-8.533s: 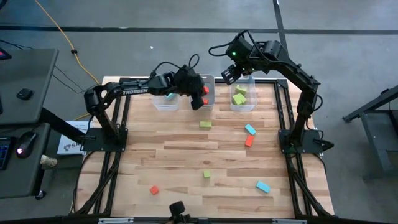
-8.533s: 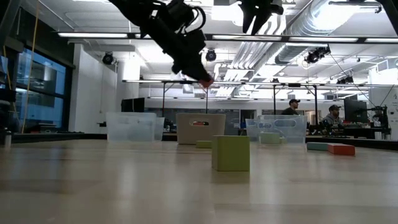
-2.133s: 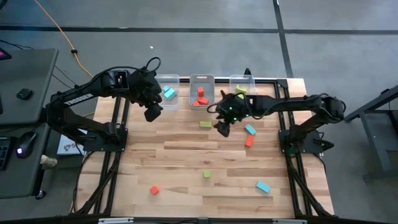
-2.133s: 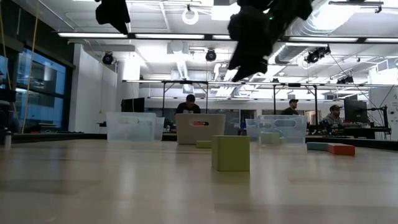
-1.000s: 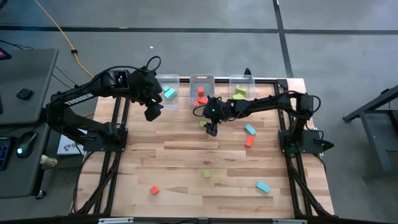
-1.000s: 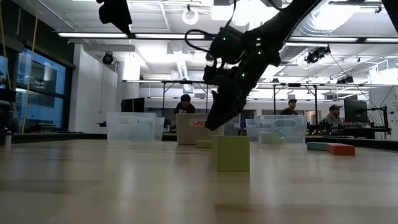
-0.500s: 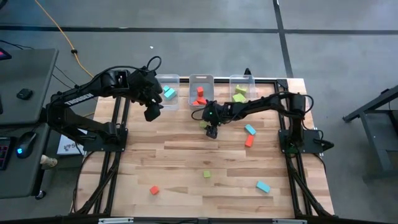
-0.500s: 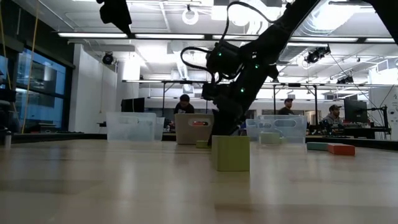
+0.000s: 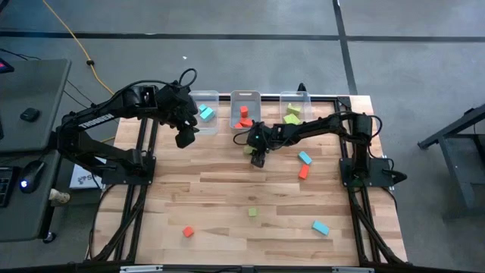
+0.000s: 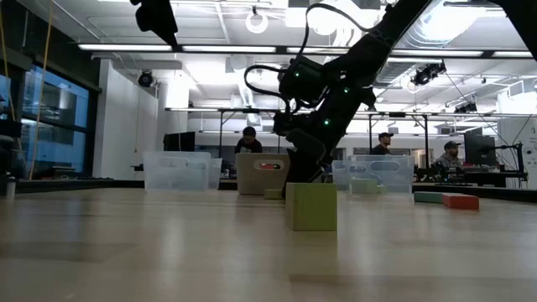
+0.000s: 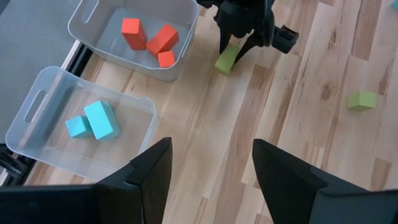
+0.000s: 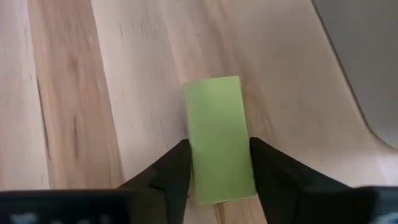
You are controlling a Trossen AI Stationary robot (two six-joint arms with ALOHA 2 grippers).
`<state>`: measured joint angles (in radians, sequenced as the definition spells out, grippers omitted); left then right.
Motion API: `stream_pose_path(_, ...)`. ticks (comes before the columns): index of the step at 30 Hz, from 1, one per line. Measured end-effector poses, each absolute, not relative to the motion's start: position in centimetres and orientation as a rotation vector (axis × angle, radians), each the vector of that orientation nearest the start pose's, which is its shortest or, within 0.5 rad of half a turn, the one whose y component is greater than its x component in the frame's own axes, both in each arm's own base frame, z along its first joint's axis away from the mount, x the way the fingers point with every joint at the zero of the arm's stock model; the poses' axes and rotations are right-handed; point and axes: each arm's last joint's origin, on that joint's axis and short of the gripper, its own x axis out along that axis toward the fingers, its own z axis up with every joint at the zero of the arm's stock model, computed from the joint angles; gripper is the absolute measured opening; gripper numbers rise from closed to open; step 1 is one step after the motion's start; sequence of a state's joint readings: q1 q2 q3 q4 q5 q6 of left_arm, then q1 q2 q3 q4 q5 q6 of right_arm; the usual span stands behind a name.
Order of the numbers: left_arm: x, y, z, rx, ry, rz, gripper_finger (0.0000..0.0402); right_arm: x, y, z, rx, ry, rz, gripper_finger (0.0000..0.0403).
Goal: Sort & place blocks by color
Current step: Put the small green rectangular block into the right transparent bin
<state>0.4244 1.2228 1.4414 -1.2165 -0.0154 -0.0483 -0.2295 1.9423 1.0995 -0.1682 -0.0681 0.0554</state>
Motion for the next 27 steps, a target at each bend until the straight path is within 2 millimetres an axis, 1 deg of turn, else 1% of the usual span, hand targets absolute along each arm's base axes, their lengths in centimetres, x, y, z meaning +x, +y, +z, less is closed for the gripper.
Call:
stream_pose_path(3, 19.0, 8.7, 38.2, -0.238, 0.972, 0.422, 0.02, 36.5, -8.3, 12.5, 0.23, 0.996, -0.182, 0.0109)
stream_pose_path(7, 19.1, 8.7, 38.3, -0.214, 0.972, 0.41, 0.02, 36.5, -8.2, 12.7, 0.27, 0.988, -0.193, 0.0107)
stream_pose_path(11, 19.1, 8.7, 38.3, -0.186, 0.977, 0.405, 0.02, 36.3, -7.8, 13.4, 0.323, 0.985, -0.173, 0.0107)
stream_pose_path(17, 18.9, 9.1, 38.3, -0.141, 0.983, 0.43, 0.02, 36.1, -6.8, 16.2, 0.325, 0.913, -0.152, 0.0108)
stream_pose_path(21, 18.9, 9.7, 38.4, -0.144, 0.956, 0.455, 0.02, 35.7, -6.5, 18.5, 0.346, 0.84, -0.19, 0.0108)
stream_pose_path(27, 18.8, 10.5, 38.6, -0.117, 0.938, 0.472, 0.02, 34.6, -6.9, 22.3, 0.296, 0.71, -0.346, 0.0108)
